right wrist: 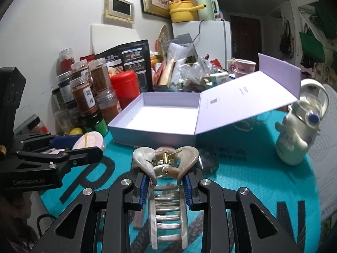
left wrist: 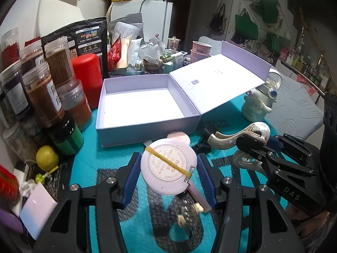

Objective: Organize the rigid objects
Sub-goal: 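Carry the compact and claw clip with both grippers over the white box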

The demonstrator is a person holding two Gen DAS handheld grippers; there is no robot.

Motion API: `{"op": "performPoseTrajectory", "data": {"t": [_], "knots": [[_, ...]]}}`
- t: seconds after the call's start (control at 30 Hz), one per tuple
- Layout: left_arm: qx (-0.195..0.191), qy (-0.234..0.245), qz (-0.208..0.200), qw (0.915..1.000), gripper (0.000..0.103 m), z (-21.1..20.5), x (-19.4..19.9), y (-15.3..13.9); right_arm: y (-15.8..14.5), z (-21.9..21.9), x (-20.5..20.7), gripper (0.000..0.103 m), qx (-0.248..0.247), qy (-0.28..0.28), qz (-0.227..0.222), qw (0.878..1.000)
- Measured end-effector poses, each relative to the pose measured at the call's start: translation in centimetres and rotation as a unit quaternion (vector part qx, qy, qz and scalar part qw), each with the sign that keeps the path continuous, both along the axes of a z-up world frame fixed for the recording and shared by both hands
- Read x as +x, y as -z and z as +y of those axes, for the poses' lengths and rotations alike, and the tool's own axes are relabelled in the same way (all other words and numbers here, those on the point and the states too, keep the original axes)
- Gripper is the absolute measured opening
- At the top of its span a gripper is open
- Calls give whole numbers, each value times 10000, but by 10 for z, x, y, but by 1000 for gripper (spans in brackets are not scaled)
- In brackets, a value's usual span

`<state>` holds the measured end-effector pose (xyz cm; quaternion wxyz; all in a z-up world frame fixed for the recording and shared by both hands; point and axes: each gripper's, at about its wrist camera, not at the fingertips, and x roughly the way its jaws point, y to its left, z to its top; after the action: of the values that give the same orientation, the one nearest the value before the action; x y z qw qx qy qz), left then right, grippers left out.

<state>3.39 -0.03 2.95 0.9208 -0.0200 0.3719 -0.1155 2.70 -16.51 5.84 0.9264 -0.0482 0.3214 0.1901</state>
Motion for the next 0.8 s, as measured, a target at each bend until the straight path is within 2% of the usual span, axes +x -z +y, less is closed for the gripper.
{"op": "performPoseTrajectory", "data": {"t": [0.8], "knots": [[235,-197,-408,9987,54,26,89,-28,-29,33,87,27,-244,-266,-290,9989]]}}
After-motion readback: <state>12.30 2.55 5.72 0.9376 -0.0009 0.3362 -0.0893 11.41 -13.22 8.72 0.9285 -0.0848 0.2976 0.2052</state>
